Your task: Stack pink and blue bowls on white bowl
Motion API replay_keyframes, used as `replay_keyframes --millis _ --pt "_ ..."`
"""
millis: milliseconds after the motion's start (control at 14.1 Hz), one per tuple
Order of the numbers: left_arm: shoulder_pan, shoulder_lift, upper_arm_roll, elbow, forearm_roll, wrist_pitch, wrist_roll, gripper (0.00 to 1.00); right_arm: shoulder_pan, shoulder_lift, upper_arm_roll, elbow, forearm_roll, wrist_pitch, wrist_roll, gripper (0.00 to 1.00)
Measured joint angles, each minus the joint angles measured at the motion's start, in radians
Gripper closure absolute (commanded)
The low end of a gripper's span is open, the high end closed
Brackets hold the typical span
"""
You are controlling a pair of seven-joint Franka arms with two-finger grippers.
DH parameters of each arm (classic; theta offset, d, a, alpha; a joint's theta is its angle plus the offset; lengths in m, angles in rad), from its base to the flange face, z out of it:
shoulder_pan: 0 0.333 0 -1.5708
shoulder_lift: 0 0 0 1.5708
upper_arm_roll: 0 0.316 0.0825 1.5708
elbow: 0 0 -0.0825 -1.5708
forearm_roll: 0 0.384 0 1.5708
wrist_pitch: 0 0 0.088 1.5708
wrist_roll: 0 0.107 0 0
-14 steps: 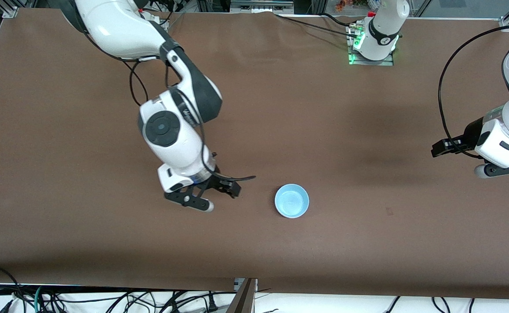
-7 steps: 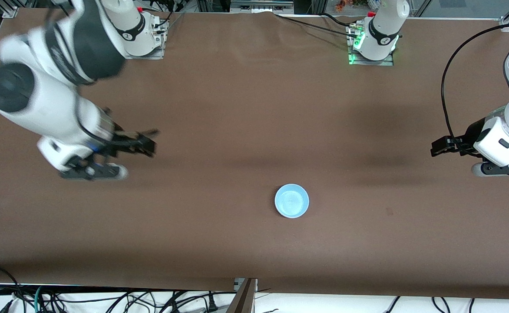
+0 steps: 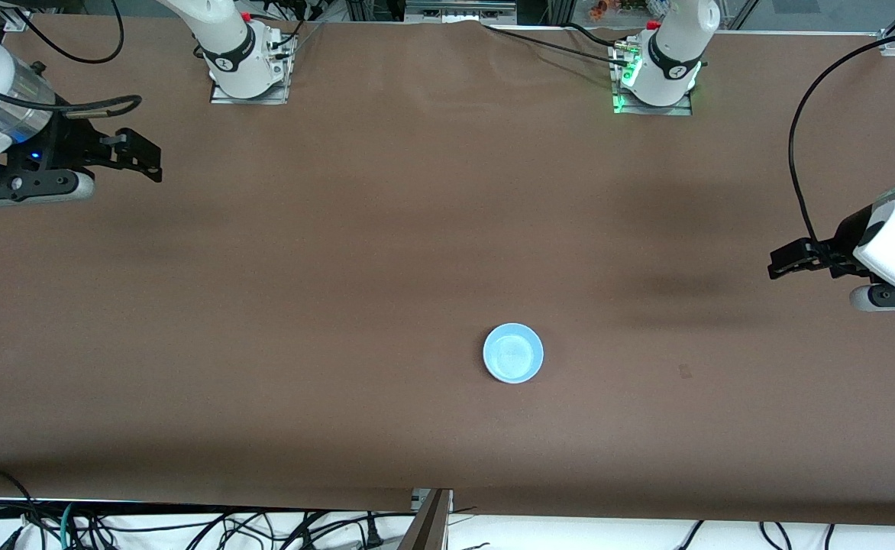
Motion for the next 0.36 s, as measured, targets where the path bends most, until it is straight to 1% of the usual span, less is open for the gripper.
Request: replay_keyframes --millis 356 --pt "0.0 0.019 -0.002 0.017 0.0 0.001 0.007 0.0 0.0 -0.006 -0.016 0.001 0.0 -0.021 -0.027 0.0"
